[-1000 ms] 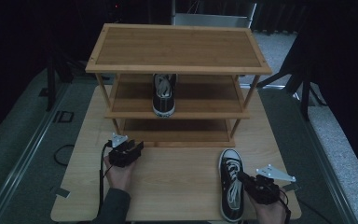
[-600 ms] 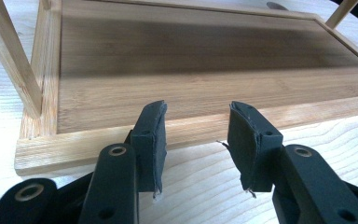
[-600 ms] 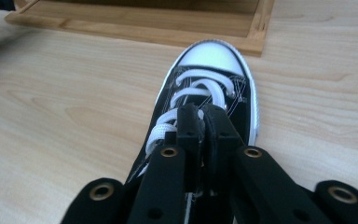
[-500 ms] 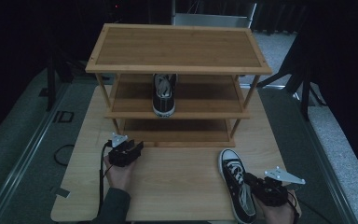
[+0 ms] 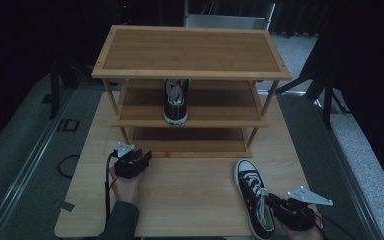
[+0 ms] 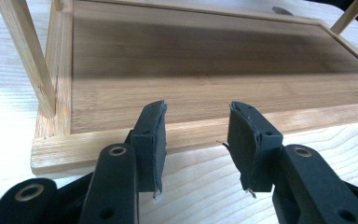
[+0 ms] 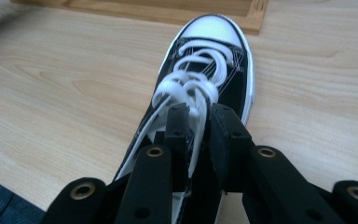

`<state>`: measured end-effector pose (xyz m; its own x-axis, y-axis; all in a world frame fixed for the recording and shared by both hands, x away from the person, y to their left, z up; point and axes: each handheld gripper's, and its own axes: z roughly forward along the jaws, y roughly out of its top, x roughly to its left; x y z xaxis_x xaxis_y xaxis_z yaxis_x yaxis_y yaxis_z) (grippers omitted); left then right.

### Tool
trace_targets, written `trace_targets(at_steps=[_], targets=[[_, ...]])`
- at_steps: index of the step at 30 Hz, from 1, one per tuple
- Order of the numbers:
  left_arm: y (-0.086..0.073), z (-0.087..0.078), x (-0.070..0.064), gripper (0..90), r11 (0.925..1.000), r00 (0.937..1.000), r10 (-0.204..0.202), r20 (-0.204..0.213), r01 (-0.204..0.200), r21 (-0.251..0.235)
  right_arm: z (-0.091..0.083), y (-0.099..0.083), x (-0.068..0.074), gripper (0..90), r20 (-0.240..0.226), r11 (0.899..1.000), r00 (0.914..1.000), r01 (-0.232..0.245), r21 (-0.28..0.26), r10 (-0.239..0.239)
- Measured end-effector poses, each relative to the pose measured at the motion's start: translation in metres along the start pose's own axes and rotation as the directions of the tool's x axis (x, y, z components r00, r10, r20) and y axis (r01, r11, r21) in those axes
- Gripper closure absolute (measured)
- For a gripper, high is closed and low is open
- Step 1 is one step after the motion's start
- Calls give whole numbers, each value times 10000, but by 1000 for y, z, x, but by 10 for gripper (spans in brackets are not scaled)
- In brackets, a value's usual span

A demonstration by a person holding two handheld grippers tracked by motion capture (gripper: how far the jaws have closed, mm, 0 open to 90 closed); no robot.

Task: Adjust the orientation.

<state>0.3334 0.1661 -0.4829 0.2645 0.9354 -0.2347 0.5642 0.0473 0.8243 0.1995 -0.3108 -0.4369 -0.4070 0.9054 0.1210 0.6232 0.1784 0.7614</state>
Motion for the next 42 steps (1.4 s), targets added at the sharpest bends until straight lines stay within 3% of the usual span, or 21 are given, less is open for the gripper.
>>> trace_targets(at_steps=[5,11,16,22,28,42], targets=[[0,0,0,572,10000,10000,-1,15,1,29,13,-4,-4,760,208,9975,9995,-263,652,250],[0,1,-1,573,10000,10000,19,70,-19,45,22,0,-5,868,-66,9966,9994,-335,756,341],[0,1,-1,572,10000,10000,-13,84,12,35,21,1,-9,885,-377,9987,9987,-340,372,354],[-1,2,-1,573,10000,10000,24,70,-25,70,18,-3,-12,888,-738,9971,9946,-743,-138,731],[-1,2,-1,572,10000,10000,-7,64,7,83,16,1,-6,889,-1091,9962,9918,-721,-485,664],[-1,2,-1,573,10000,10000,13,67,-13,58,21,42,20,888,-2553,9897,9660,-734,-1228,399]])
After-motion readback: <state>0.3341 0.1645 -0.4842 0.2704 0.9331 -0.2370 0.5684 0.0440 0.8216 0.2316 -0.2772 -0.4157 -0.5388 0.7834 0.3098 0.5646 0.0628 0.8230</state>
